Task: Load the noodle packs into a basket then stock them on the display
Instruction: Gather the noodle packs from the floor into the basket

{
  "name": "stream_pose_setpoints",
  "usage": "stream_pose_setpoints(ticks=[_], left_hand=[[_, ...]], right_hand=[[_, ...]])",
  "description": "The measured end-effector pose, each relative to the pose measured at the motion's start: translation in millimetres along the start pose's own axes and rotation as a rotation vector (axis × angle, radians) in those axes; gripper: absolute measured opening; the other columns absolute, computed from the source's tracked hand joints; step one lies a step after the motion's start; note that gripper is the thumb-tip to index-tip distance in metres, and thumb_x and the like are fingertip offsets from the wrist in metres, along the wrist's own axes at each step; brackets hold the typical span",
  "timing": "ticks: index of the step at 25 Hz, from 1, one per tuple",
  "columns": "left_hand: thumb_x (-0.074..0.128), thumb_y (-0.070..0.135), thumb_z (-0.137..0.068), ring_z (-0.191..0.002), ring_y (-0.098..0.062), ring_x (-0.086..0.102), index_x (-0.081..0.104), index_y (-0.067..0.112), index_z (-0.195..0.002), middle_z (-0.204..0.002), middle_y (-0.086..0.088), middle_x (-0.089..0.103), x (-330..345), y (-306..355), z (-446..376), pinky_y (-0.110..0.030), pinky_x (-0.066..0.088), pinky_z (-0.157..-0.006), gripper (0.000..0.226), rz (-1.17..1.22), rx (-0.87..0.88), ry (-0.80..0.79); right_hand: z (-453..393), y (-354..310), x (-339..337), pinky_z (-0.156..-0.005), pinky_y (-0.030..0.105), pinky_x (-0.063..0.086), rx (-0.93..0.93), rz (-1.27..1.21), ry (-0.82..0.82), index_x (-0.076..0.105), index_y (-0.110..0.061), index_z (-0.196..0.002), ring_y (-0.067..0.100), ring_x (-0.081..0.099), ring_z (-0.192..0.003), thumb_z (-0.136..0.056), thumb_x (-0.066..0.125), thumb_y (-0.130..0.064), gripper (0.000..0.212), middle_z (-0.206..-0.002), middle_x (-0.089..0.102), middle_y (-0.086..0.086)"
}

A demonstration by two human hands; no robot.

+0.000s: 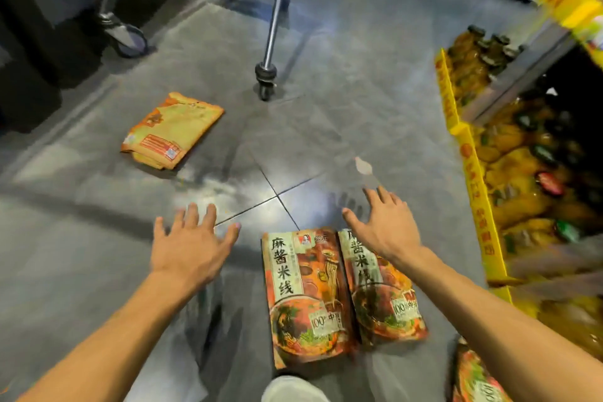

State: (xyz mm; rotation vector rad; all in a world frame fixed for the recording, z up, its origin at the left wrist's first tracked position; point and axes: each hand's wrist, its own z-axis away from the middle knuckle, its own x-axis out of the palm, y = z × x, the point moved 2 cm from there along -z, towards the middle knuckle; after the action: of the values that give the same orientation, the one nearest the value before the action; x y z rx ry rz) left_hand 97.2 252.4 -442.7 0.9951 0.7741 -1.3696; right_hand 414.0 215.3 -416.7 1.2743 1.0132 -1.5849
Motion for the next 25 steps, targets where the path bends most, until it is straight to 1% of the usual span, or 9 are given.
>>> stream_pose_setpoints(ticks=[4,8,9,11,14,16,19,22,25], left_hand=[[0.01,0.085,-0.087,-0.156,-0.029,0.007,0.008,0.022,-0.162,-0.169,-0.012,0.009,84,57,9,-0.053,0.015,-0.123,0.098,0.063,0.018,-0.219],[0.011,0.097,-0.073,-0.155,-0.031,-0.012,-0.008,0.011,-0.161,-0.168,-0.016,-0.013,146,96,21,-0.055,0.003,-0.124,0.124,0.169,-0.076,-0.373],[0.015,0.099,-0.07,-0.155,-0.033,-0.01,-0.008,0.008,-0.16,-0.168,-0.017,-0.012,153,102,25,-0.055,0.004,-0.124,0.13,0.175,-0.1,-0.357],[0.037,0.099,-0.066,-0.151,-0.036,0.017,0.014,0.007,-0.156,-0.161,-0.019,0.019,156,111,26,-0.052,0.023,-0.119,0.131,0.221,-0.15,-0.245],[0.087,0.075,-0.044,-0.115,-0.026,0.06,0.045,0.008,-0.129,-0.123,-0.006,0.057,166,114,11,-0.045,0.053,-0.097,0.116,0.732,-0.31,-0.293],[0.101,0.052,-0.034,-0.094,-0.022,0.073,0.061,0.01,-0.116,-0.11,-0.004,0.073,174,116,11,-0.042,0.061,-0.083,0.101,1.033,-0.421,-0.397],[0.096,0.013,-0.06,-0.081,-0.028,0.076,0.072,0.008,-0.102,-0.093,-0.01,0.078,167,128,22,-0.035,0.059,-0.066,0.048,1.259,-0.439,-0.426],[0.09,0.004,-0.066,-0.083,-0.034,0.076,0.068,0.008,-0.107,-0.094,-0.014,0.078,166,133,22,-0.042,0.061,-0.073,0.046,1.393,-0.443,-0.423],[0.086,0.007,-0.072,-0.09,-0.033,0.076,0.064,0.01,-0.115,-0.099,-0.012,0.078,160,128,25,-0.05,0.059,-0.084,0.048,1.466,-0.354,-0.496]], right_hand=[[28,78,67,-0.12,0.05,0.027,0.2,-0.032,-0.139,0.025,-0.018,-0.157,0.036,0.031,-0.147,-0.09,0.031,-0.079,0.091,-0.161,0.032,0.016],[54,123,130,-0.125,0.054,0.012,0.412,-0.15,-0.327,-0.002,-0.025,-0.162,0.038,0.01,-0.155,-0.081,0.032,-0.09,0.11,-0.169,0.006,0.017],[58,127,141,-0.125,0.055,0.011,0.464,-0.198,-0.353,-0.004,-0.027,-0.162,0.038,0.008,-0.156,-0.079,0.034,-0.091,0.112,-0.169,0.003,0.016],[61,131,157,-0.124,0.059,0.01,0.521,-0.304,-0.361,-0.006,-0.029,-0.161,0.038,0.005,-0.156,-0.082,0.04,-0.087,0.109,-0.169,0.002,0.016],[59,136,160,-0.12,0.06,0.022,0.577,-0.442,-0.26,0.008,-0.026,-0.16,0.038,0.022,-0.149,-0.08,0.054,-0.075,0.104,-0.162,0.026,0.012],[59,143,157,-0.113,0.057,0.038,0.67,-0.641,-0.205,0.027,-0.023,-0.148,0.032,0.044,-0.136,-0.065,0.074,-0.064,0.104,-0.144,0.047,0.008],[59,147,149,-0.097,0.052,0.056,0.763,-1.0,-0.251,0.046,-0.013,-0.118,0.03,0.07,-0.106,-0.055,0.094,-0.027,0.081,-0.117,0.07,0.009],[60,141,137,-0.08,0.04,0.063,0.685,-1.133,-0.352,0.069,-0.007,-0.1,0.028,0.077,-0.084,-0.067,0.09,-0.002,0.039,-0.094,0.079,0.009],[62,130,129,-0.078,0.039,0.063,0.574,-1.216,-0.351,0.066,-0.011,-0.109,0.024,0.077,-0.086,-0.072,0.088,-0.002,0.044,-0.098,0.079,0.007]])
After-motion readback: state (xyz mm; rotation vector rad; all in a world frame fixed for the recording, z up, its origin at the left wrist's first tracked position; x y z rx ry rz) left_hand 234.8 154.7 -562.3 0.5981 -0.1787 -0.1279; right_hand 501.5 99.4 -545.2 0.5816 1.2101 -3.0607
